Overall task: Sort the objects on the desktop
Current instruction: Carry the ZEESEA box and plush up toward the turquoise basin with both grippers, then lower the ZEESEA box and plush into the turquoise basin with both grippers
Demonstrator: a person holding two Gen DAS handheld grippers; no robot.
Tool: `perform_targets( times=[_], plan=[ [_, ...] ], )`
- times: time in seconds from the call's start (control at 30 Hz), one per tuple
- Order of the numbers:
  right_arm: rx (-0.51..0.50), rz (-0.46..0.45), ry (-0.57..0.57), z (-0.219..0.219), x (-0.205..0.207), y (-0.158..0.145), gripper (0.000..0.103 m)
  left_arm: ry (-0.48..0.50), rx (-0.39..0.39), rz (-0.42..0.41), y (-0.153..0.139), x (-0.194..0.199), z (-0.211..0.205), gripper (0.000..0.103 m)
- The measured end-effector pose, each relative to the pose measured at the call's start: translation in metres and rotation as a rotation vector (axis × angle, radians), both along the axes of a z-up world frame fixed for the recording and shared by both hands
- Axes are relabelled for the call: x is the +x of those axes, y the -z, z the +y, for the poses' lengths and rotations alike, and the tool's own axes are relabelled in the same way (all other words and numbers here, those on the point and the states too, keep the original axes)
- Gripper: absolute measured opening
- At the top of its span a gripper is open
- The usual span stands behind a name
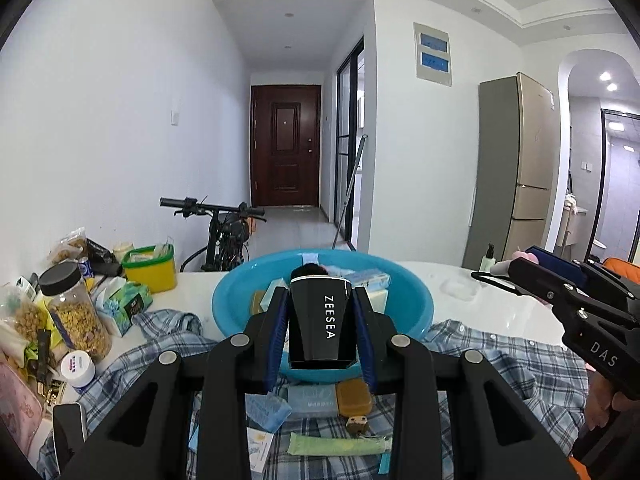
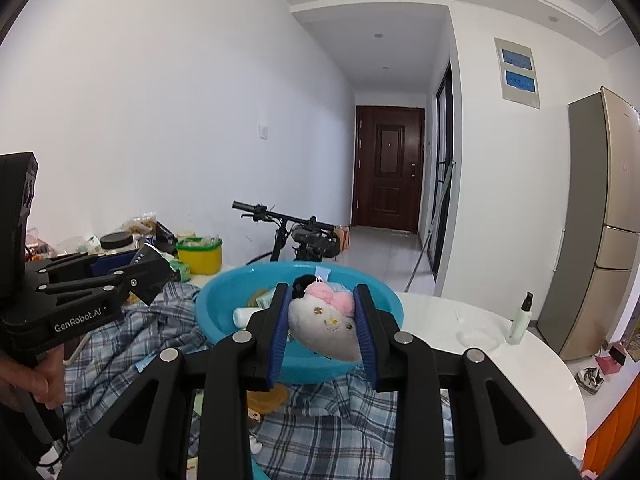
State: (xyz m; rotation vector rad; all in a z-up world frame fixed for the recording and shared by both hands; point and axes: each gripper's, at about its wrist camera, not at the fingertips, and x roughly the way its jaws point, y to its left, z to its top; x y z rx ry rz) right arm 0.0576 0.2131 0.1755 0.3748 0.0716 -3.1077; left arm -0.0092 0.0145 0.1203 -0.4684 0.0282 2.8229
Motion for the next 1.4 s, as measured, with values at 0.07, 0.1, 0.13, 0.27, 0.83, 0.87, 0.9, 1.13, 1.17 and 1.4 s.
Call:
perform_targets(
  times=[0.07,0.1,0.13,0.27,0.83,0.87,0.9,1.13,1.17,1.4],
  plan=[
    [0.001,0.009,-0.002,-0.001,0.001,-0.003,0.03,0.0,0.002,0.009,-0.004,0.002,0.001,0.034],
    [0.0,0.015,-0.004,-0.002,0.001,-0.005,0.03,0.002,0.003,0.013,-0.006,0.003,0.001,0.034],
    [-0.001,0.018,-0.006,-0.002,0.002,-0.006,0.03,0.002,0.004,0.016,-0.008,0.003,0.001,0.034],
    [-0.004,0.034,-0.009,-0.003,0.004,-0.011,0.03,0.004,0.006,0.029,-0.015,0.006,0.002,0.034],
    [0.0,0.054,-0.024,-0.01,0.013,-0.015,0.03,0.017,0.01,0.04,-0.022,0.012,0.003,0.034],
    [-0.001,0.053,-0.025,-0.01,0.013,-0.015,0.03,0.017,0.011,0.039,-0.021,0.012,0.002,0.034],
    [-0.002,0.052,-0.025,-0.01,0.013,-0.015,0.03,0.018,0.01,0.039,-0.021,0.012,0.002,0.034],
    [-0.011,0.04,-0.026,-0.009,0.011,-0.012,0.03,0.02,-0.009,0.037,-0.021,0.013,0.004,0.034],
    [-0.013,0.037,-0.026,-0.009,0.01,-0.012,0.03,0.026,-0.007,0.033,-0.021,0.012,0.005,0.034],
    [-0.019,0.028,-0.026,-0.006,0.007,-0.01,0.03,0.021,-0.004,0.02,-0.019,0.006,0.005,0.034]
  ],
)
